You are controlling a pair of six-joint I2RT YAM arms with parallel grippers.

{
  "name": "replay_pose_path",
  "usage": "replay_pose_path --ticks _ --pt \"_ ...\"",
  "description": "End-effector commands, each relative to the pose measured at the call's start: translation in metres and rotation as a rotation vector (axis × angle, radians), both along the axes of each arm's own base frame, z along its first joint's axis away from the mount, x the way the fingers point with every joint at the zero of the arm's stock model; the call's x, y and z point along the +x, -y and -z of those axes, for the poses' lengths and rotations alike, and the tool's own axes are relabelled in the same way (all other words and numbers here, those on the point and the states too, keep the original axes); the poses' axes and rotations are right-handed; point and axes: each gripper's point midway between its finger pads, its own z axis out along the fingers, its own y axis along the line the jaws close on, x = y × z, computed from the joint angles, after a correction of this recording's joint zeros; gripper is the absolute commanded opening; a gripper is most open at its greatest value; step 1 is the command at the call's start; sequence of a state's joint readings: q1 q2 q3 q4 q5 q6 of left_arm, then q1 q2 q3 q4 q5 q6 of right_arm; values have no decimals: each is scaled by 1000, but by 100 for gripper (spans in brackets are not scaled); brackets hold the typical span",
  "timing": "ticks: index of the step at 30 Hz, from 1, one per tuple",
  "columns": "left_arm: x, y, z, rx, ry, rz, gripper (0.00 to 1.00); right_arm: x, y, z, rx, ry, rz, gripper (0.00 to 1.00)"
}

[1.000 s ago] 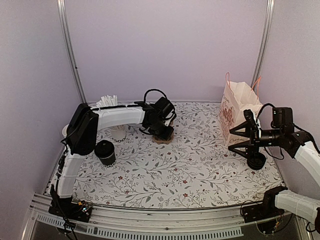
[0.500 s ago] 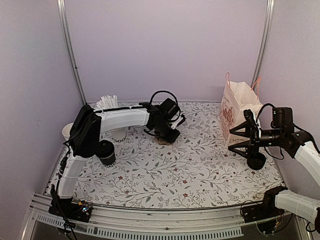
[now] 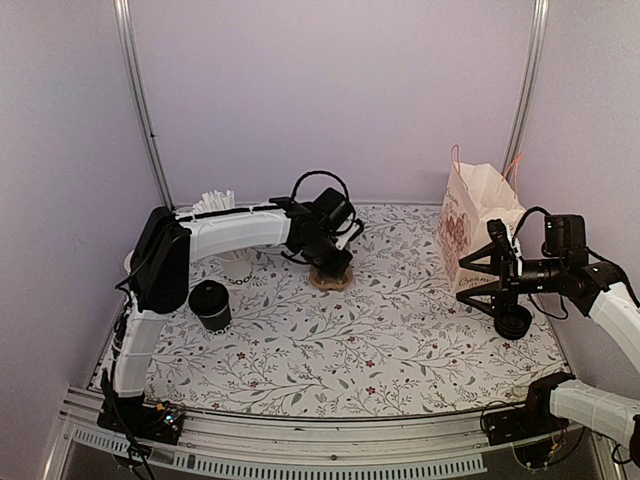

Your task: Pack the takeout coffee

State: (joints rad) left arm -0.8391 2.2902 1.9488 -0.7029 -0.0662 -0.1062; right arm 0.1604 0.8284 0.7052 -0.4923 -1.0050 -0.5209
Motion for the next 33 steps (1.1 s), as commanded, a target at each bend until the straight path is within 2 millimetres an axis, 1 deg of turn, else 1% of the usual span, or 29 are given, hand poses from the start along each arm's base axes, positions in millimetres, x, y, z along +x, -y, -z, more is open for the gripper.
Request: replay_pose_path --ticks 1,5,8,11,16,23,33 --pt "14 -24 -1 34 2 -44 7 -1 1 2 -4 5 1 89" --pt "8 -19 19 56 -44 -3 0 -1 2 1 -4 7 3 89" --pt "2 -17 32 80 -64 13 0 -1 2 2 -5 7 4 89" --pt "-4 -10 38 81 -73 33 0 -1 2 2 -5 7 4 89" --pt "-12 2 41 73 -81 58 0 -2 2 1 -6 12 5 89" --pt "-26 32 42 23 -105 117 0 -1 3 1 -9 15 8 89" --pt "-42 56 53 -16 -151 158 0 -2 3 2 -10 17 9 89"
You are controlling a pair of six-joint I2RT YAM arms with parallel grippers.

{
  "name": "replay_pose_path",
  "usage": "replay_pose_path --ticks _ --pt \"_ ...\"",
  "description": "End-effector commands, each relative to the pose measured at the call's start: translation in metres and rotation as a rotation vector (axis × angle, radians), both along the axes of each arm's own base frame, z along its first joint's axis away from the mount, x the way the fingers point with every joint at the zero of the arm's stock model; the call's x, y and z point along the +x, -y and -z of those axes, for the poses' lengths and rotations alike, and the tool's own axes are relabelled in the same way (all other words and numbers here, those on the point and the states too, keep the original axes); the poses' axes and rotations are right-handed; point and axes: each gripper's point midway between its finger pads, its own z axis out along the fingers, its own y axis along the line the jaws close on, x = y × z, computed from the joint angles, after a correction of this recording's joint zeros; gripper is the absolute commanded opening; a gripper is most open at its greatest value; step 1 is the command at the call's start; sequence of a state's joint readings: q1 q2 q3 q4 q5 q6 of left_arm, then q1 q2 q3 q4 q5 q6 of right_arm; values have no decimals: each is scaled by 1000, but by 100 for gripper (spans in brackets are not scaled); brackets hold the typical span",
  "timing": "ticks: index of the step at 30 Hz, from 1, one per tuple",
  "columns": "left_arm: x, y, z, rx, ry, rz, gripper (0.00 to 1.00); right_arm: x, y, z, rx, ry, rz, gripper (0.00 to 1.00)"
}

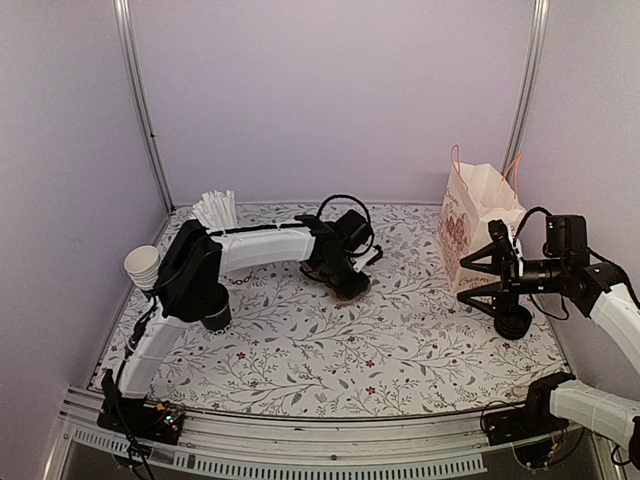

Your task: Pack the takeout coffee

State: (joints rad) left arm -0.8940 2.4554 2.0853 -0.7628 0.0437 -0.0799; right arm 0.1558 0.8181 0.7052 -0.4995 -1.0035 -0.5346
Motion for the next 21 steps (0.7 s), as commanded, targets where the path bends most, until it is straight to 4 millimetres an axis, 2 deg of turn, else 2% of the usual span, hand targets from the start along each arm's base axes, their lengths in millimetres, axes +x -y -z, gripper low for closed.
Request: replay_pose_path --ticks 1,12,16,21 --pt "-12 18 3 -34 -32 28 0 -1 2 3 -6 3 6 89" --pt "-31 50 -20 -118 -43 74 0 0 2 3 -8 -1 7 90" --pt "-11 37 -45 -134 9 23 0 -1 2 4 -8 -3 6 90" --pt "31 -4 -77 -221 7 -145 0 -1 2 2 -7 3 6 90"
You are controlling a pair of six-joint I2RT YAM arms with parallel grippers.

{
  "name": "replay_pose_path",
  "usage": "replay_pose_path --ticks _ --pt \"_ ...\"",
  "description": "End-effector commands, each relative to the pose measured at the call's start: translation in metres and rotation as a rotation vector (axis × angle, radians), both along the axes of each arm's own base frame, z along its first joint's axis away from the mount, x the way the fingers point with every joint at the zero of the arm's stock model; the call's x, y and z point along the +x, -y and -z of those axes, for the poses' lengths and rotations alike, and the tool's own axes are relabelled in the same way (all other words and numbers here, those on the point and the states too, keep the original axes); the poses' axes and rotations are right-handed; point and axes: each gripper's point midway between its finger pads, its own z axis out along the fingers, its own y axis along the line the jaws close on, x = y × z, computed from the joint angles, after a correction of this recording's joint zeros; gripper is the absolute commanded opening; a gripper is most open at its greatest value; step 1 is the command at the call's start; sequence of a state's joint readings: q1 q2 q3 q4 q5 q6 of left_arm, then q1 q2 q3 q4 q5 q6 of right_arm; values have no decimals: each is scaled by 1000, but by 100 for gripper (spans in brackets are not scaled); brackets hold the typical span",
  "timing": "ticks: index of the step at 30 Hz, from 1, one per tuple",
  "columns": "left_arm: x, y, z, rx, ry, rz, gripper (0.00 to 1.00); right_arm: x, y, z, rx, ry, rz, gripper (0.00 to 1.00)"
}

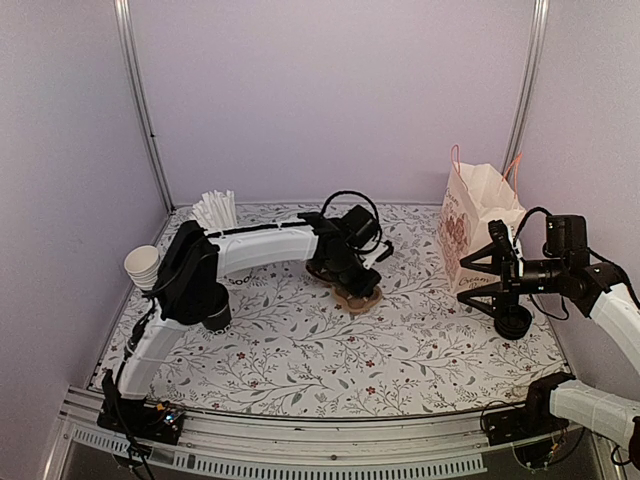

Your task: Pack the takeout coffee

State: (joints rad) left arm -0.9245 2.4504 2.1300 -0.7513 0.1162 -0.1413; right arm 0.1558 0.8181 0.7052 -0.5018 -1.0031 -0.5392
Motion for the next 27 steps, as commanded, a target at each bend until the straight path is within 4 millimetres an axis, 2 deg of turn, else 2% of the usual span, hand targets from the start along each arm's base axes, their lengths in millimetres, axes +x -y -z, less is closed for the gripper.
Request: replay_pose_path --ticks 1,6,12,18,23,27 --pt "54 -43 -54 -119 29 -193 0 -1 2 2 -5 0 5 90" --pt "84 -65 -43 -100 23 -270 0 -1 2 1 -6 7 8 90" --pt "95 -74 -18 -17 31 -297 0 -1 3 1 -7 8 13 90" --pt "93 -96 -2 94 48 -319 0 0 3 2 -6 5 13 90" --pt "76 -118 5 179 40 -298 0 -1 3 2 -5 6 11 90" --pt "63 -133 4 213 28 -291 0 0 3 2 -6 2 10 90"
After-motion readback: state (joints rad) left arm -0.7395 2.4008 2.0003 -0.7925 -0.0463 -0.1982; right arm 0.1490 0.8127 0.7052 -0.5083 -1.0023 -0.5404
